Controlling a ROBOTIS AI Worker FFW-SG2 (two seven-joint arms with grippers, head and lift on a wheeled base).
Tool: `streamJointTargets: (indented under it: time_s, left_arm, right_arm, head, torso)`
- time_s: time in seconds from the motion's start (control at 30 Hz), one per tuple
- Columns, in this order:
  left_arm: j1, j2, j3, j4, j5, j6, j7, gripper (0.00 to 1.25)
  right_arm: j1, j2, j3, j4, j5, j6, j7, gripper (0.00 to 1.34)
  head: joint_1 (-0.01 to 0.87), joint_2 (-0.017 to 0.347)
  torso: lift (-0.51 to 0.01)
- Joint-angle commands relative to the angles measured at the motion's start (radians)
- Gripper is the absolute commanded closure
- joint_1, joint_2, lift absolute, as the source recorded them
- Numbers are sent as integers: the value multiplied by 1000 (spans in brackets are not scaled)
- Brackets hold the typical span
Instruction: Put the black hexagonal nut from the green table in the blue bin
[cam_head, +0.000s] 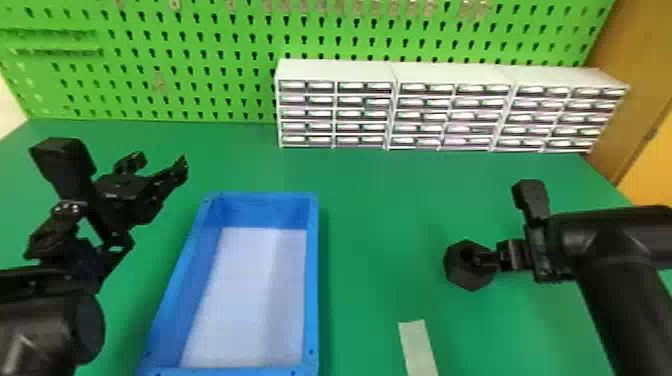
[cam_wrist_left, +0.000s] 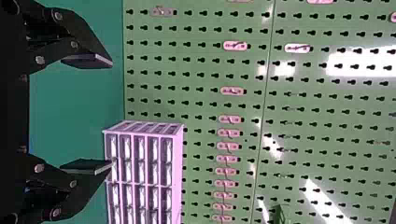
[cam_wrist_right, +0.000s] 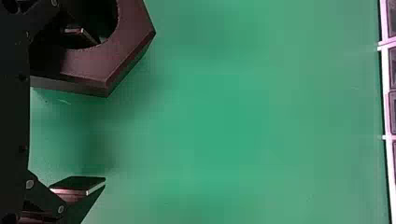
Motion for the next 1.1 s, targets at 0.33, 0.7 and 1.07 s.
streamJointTargets:
  time_s: [0.33, 0.7, 1.07]
  left_arm:
    - [0, 0, -2, 1, 0, 0, 0, 486]
    - [0, 0, -2, -1, 2, 0, 0, 486]
    - [-1, 0, -4, -1, 2, 0, 0, 486]
  right_arm:
    - [-3, -3, 18, 0, 16, 11, 0, 700]
    - [-8, -4, 41, -2, 35, 15, 0, 901]
    - [-9, -4, 46, -5, 38, 15, 0, 927]
  head:
    - [691, 9]
    - [691, 9]
    - [691, 9]
  torso:
    - [-97]
    - [-97]
    - [-97]
